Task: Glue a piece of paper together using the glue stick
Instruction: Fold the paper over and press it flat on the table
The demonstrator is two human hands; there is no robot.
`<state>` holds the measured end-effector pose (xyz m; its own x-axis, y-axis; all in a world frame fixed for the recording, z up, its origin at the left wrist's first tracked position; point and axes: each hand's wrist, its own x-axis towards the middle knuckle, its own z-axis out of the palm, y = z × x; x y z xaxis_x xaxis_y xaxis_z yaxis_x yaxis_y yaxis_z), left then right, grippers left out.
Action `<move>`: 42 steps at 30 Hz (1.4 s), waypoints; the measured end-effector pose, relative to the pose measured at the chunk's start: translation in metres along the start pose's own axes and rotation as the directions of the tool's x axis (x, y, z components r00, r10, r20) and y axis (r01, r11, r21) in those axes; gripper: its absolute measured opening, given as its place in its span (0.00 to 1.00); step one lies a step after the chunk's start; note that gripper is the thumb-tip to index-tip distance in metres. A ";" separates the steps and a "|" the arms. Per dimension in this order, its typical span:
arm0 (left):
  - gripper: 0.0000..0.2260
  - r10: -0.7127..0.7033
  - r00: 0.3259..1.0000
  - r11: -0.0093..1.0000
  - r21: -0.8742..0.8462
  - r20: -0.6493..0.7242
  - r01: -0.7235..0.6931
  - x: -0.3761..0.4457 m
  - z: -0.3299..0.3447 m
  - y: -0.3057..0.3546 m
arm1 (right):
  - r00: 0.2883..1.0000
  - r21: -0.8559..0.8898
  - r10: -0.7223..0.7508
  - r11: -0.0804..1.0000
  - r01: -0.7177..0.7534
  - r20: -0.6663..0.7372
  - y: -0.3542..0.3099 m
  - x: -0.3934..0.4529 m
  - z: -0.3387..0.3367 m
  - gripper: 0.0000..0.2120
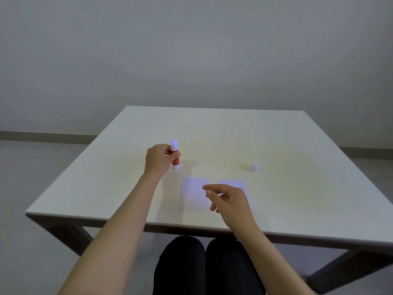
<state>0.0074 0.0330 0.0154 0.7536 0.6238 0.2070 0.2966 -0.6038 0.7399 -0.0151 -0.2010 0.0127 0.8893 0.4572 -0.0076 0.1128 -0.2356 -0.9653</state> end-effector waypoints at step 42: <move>0.03 -0.198 0.919 0.748 -0.554 0.340 0.366 -0.127 0.031 0.057 | 0.955 0.661 0.239 0.747 -0.066 -0.176 0.003 0.003 -0.048 0.04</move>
<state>-0.0535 -0.0959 0.0118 0.8334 0.5246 -0.1740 0.1730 0.0513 0.9836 0.0090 -0.2418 0.0225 0.9542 0.2291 -0.1925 -0.2669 0.3608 -0.8936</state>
